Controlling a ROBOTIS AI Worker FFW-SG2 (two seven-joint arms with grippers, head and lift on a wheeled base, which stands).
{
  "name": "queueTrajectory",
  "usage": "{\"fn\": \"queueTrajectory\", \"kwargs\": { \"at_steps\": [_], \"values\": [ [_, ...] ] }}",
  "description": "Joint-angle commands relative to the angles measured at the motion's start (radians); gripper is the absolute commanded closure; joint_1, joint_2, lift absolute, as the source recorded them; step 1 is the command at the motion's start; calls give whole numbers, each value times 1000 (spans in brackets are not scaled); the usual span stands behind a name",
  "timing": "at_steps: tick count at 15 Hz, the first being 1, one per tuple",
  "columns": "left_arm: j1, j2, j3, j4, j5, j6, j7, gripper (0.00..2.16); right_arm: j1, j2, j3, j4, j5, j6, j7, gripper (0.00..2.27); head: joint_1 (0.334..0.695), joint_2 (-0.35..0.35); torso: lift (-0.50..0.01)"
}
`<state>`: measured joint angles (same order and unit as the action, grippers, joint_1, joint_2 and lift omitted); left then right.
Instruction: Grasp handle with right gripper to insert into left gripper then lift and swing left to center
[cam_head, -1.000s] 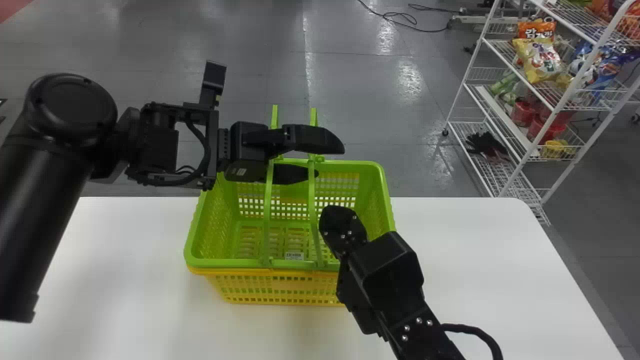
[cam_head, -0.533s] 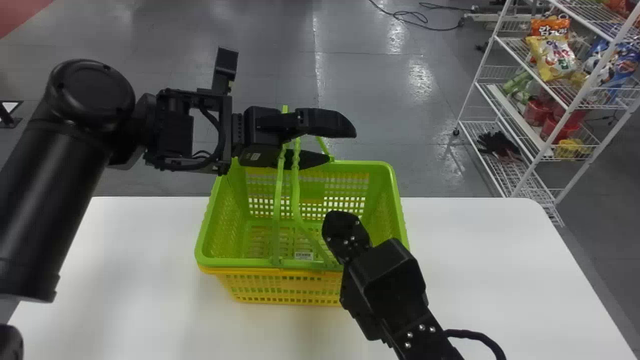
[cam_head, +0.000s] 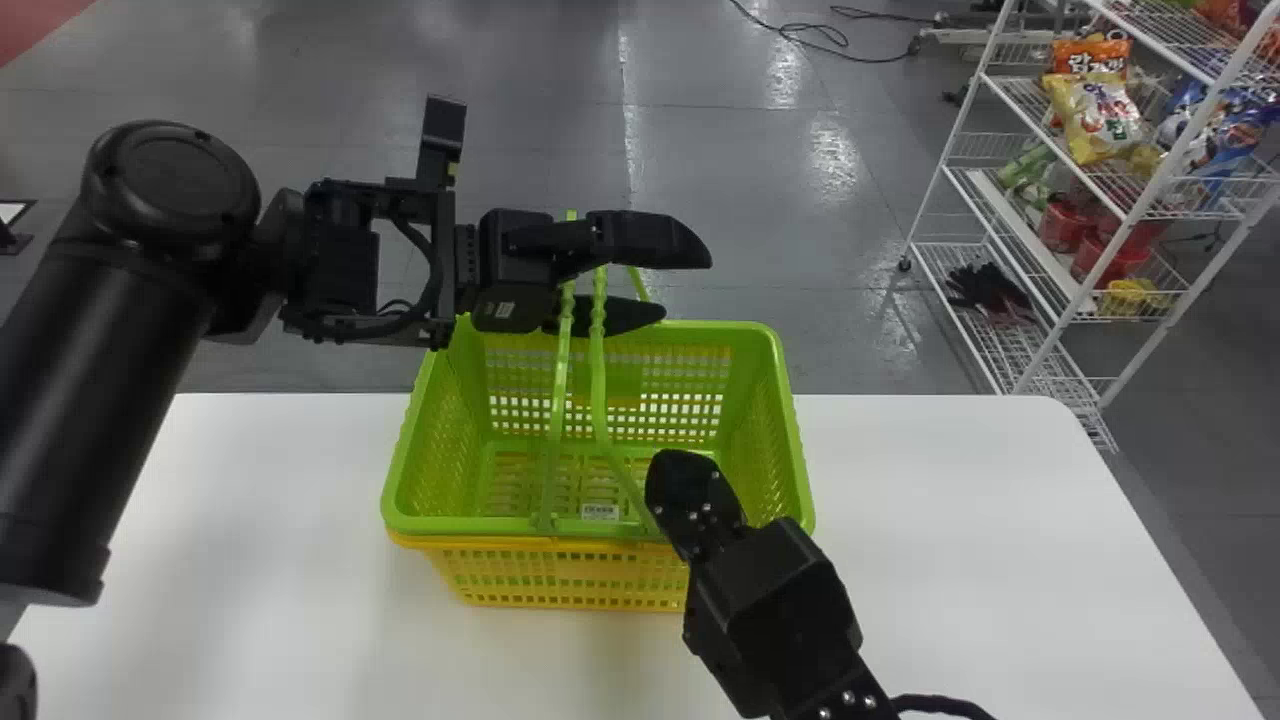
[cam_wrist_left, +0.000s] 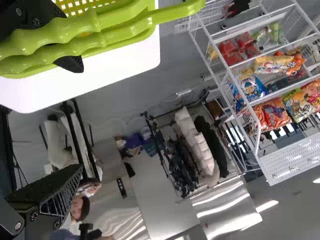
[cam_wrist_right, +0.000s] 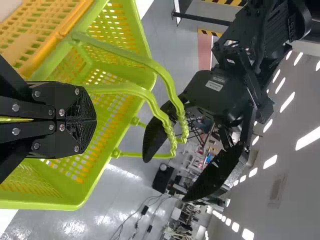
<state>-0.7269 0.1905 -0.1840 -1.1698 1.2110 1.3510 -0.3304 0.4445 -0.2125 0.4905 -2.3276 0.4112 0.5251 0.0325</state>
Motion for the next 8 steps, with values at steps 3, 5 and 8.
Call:
{"fn": "queueTrajectory", "kwargs": {
  "at_steps": [3, 5, 8],
  "values": [
    [-17, -6, 3, 61, 50, -2, -9, 164, 51, -38, 16, -18, 14, -20, 29, 846, 695, -65, -93],
    [-25, -6, 5, 65, 65, 1, -4, 164, 66, -42, 16, -6, 15, -20, 27, 255, 695, -61, -93],
    [-37, -6, 9, 79, 87, 4, 4, 164, 89, -42, 7, 20, 14, -47, 17, 100, 695, -63, -93]
  ]
}}
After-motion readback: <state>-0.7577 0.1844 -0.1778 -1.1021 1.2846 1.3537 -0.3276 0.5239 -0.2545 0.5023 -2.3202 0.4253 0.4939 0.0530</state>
